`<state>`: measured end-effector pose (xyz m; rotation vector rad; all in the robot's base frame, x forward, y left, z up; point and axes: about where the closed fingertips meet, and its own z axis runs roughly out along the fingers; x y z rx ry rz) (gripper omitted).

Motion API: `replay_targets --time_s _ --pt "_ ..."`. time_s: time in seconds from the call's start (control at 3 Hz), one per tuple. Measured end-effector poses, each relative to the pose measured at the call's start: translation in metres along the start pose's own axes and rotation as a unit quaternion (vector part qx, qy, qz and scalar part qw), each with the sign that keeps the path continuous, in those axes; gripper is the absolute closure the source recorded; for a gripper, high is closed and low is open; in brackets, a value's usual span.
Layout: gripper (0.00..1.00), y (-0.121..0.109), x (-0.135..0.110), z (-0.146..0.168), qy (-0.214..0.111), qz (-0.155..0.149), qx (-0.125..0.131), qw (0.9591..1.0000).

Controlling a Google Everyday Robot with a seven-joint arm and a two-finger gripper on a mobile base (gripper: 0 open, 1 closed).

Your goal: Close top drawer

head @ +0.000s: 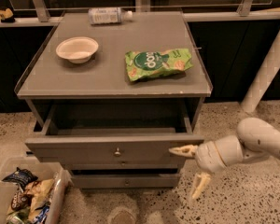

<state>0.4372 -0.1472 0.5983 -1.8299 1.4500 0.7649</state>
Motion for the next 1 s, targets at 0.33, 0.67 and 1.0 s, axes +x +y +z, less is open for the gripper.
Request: replay_targets --time_s 0.33,0.67,1.0 --pt "0.00 -0.061 -0.004 -0.013 0.011 0.005 0.037 0.9993" --pt "0.00 -0.096 -0.002 -0.021 0.019 0.024 0.058 0.9978" --pt "0.00 -0.096 -0.002 -0.021 0.019 0.024 0.058 0.9978"
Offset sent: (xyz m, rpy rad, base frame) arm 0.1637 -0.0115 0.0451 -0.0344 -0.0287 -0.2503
